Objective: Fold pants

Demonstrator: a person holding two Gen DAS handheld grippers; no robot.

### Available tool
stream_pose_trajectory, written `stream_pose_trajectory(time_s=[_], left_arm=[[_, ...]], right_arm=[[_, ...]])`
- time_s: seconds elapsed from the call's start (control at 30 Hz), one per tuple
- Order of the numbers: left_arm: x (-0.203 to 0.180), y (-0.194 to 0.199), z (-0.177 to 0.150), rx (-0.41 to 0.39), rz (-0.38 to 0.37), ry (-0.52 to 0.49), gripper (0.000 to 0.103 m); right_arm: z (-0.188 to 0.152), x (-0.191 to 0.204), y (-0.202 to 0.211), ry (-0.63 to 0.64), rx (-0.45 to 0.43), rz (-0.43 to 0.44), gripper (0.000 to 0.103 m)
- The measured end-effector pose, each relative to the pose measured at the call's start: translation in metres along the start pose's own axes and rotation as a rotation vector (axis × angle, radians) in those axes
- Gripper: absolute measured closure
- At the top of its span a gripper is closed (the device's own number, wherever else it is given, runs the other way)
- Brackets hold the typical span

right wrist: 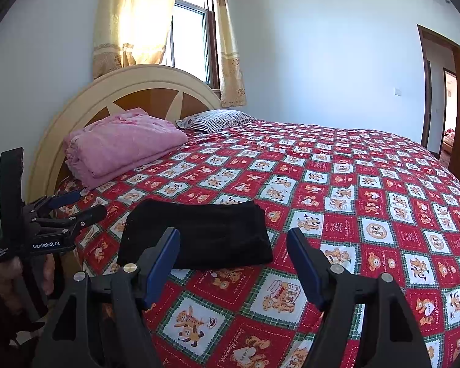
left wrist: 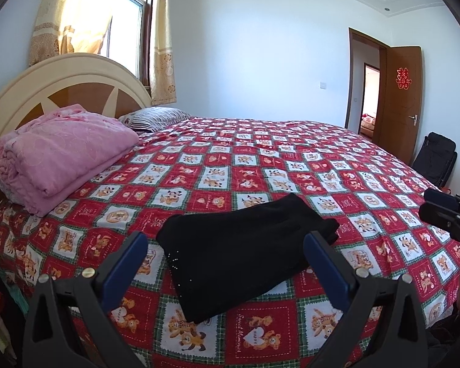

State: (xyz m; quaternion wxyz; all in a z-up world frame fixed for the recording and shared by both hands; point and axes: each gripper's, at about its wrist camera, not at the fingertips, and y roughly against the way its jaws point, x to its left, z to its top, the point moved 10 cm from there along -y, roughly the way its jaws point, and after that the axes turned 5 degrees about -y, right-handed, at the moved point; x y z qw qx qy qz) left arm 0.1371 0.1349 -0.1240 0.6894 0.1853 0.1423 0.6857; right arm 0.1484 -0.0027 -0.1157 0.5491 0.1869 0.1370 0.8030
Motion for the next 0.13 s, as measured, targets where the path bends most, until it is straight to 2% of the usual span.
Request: stream_pose_trajectory(time_s=[0.13], left_arm=[[-0.0009, -0.0002, 0.0004, -0.007, -0.002, -0.01, 0.0]], right_arm=[[-0.0012, 0.0005, -0.0017, -0.001, 0.005, 0.0, 0.03]])
